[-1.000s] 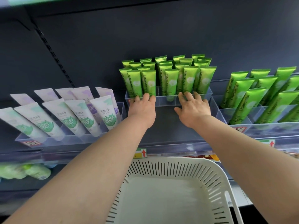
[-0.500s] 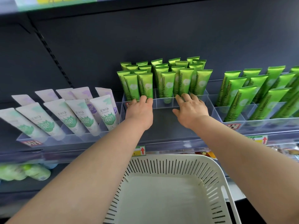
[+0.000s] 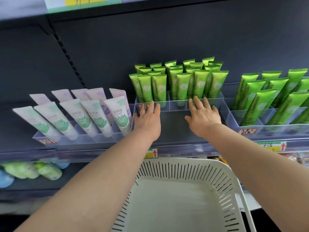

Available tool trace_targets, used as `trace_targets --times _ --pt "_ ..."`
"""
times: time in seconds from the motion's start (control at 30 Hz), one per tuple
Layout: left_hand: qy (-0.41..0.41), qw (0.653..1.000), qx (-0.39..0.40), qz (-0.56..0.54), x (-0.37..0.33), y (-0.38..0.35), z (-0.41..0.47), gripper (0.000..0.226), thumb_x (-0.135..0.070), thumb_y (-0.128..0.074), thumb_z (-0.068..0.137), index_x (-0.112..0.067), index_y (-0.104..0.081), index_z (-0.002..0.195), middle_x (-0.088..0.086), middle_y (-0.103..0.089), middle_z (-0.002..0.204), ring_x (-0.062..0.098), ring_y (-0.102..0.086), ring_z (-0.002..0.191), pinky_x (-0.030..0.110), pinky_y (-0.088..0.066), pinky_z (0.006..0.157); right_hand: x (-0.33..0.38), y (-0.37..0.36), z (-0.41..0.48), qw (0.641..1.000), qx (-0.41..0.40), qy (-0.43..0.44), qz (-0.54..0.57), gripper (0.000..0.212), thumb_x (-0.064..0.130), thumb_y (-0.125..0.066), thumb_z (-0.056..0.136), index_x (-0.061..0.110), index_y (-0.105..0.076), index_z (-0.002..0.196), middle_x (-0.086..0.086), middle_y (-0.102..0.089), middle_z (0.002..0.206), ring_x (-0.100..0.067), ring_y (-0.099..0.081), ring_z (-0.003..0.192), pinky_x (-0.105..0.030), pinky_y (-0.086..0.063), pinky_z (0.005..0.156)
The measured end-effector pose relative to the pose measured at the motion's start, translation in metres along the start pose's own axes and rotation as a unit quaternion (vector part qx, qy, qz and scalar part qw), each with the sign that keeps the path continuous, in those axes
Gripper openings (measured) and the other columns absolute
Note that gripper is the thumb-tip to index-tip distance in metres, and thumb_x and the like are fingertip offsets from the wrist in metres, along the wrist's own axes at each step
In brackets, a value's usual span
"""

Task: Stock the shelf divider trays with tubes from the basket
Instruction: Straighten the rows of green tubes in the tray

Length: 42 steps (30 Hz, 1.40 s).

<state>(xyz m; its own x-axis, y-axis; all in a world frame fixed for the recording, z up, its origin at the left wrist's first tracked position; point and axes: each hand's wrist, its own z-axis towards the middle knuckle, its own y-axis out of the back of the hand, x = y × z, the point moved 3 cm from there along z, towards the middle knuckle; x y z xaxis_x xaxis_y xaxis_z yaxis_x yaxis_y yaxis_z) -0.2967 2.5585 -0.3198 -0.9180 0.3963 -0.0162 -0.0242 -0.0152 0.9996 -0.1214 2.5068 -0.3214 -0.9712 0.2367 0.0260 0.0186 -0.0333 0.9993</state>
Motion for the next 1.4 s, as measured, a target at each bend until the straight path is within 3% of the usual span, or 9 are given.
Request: trace_targets --times 0.2,0.43,0.6,0.73,0.9,1.23,1.4 --pt "-0.012 1.000 -0.020 -0.018 0.012 0.003 0.001 0.084 0.005 -0.051 0.081 -0.017 -0.010 0.151 0.002 -0.008 0.157 0.035 -0.017 0.141 0.049 -0.025 0.114 0.014 0.004 -0.004 1.000 -0.010 0.022 0.005 0.067 0.044 -0.029 0.099 0.017 0.002 0.152 0.002 0.004 0.160 -0.025 0.004 0.147 -0.051 -0.013 0.116" --pt "0.005 1.000 0.012 -0.023 0.021 0.007 0.000 0.092 0.005 -0.052 0.080 -0.025 -0.004 0.153 -0.001 0.002 0.161 0.029 -0.006 0.146 0.058 -0.020 0.113 0.022 0.003 -0.004 1.000 -0.005 0.030 0.002 0.067 0.043 -0.030 0.099 0.017 0.001 0.152 0.001 0.003 0.160 -0.024 0.004 0.147 -0.052 -0.012 0.116" --pt "-0.053 0.999 -0.012 0.001 0.004 0.013 0.008 0.090 0.004 -0.053 0.081 -0.021 -0.005 0.153 0.000 -0.004 0.161 0.025 -0.005 0.147 0.054 -0.015 0.116 0.015 0.002 -0.003 1.000 -0.014 -0.004 -0.005 0.070 0.045 -0.031 0.099 0.013 0.003 0.152 -0.004 0.003 0.160 -0.028 0.004 0.146 -0.051 -0.013 0.116" --pt "-0.062 0.998 -0.019 0.012 -0.008 0.015 0.014 0.079 0.000 -0.053 0.082 -0.013 -0.015 0.150 0.004 -0.024 0.153 0.026 -0.020 0.141 0.047 -0.025 0.113 -0.003 0.004 0.002 0.999 -0.008 -0.030 -0.007 0.071 0.045 -0.031 0.098 0.010 0.001 0.151 -0.005 0.002 0.160 -0.026 0.003 0.146 -0.049 -0.013 0.116" --pt "-0.056 0.997 0.005 0.051 -0.010 0.021 0.017 0.067 0.000 -0.047 0.087 -0.010 -0.022 0.148 0.008 -0.031 0.146 0.030 -0.032 0.132 0.045 -0.035 0.106 -0.008 0.007 0.008 0.999 -0.013 -0.028 0.020 0.068 0.045 -0.038 0.097 0.013 -0.012 0.150 -0.001 -0.015 0.155 -0.026 -0.008 0.144 -0.048 -0.027 0.108" --pt "-0.039 0.995 0.018 0.090 -0.015 0.024 0.017 0.074 -0.001 -0.051 0.085 -0.009 -0.017 0.150 0.009 -0.031 0.145 0.030 -0.035 0.131 0.046 -0.037 0.105 -0.006 0.008 0.010 1.000 -0.006 -0.024 0.006 0.067 0.048 -0.034 0.097 0.015 -0.012 0.151 0.000 -0.018 0.154 -0.028 -0.012 0.142 -0.045 -0.028 0.107" --pt "-0.021 0.995 0.034 0.096 -0.005 0.023 0.021 0.075 -0.002 -0.051 0.085 -0.008 -0.015 0.151 0.009 -0.029 0.146 0.030 -0.032 0.134 0.046 -0.036 0.106 0.007 0.009 0.012 1.000 -0.011 -0.011 -0.001 0.064 0.050 -0.032 0.096 0.015 -0.019 0.148 -0.001 -0.027 0.149 -0.029 -0.023 0.136 -0.043 -0.032 0.100"
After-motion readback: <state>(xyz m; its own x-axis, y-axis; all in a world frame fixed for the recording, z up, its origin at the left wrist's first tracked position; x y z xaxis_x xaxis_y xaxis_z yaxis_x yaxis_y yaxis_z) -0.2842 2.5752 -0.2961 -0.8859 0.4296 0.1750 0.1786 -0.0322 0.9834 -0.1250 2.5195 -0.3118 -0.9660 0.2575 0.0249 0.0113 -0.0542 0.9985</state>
